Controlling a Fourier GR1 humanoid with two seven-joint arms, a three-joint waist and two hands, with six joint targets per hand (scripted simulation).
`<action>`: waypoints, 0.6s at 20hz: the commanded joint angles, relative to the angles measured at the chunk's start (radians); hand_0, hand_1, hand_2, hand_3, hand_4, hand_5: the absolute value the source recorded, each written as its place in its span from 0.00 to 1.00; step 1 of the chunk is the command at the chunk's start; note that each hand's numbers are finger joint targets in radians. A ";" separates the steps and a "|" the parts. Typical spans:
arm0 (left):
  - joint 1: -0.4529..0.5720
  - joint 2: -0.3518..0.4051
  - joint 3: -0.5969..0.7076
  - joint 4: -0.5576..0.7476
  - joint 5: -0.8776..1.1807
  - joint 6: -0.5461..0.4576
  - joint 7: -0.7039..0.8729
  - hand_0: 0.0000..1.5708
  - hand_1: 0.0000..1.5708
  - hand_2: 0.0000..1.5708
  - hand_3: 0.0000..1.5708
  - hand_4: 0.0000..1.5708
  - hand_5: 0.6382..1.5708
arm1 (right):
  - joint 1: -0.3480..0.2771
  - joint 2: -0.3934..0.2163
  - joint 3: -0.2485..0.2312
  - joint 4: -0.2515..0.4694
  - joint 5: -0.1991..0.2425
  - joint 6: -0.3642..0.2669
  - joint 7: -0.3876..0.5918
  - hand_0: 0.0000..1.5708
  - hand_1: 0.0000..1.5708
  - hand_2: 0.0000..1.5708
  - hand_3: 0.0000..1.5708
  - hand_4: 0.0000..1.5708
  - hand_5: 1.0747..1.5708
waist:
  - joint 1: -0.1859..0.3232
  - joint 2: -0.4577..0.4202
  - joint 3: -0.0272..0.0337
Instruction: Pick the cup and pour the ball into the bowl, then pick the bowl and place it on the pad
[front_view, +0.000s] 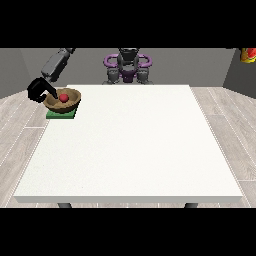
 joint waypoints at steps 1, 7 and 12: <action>-0.010 0.007 0.002 -0.017 0.020 0.007 0.012 0.00 0.00 0.00 0.00 0.76 1.00 | -0.014 -0.041 -0.005 0.030 0.021 -0.006 -0.058 0.73 0.73 0.84 0.64 0.12 0.92 | 0.008 0.033 0.0007; -0.006 0.020 -0.006 0.022 -0.003 0.015 -0.016 0.00 0.00 0.00 0.00 0.77 1.00 | -0.029 0.003 0.097 0.021 0.084 0.037 0.024 0.00 0.00 0.00 0.00 0.00 0.68 | 0.017 0.004 -0.0002; 0.010 -0.077 -0.074 -0.108 0.019 0.054 0.076 0.00 0.00 0.00 0.00 0.76 1.00 | -0.064 -0.110 0.075 0.088 0.080 0.122 0.089 0.00 0.00 0.00 0.00 0.00 0.66 | 0.029 -0.071 0.0005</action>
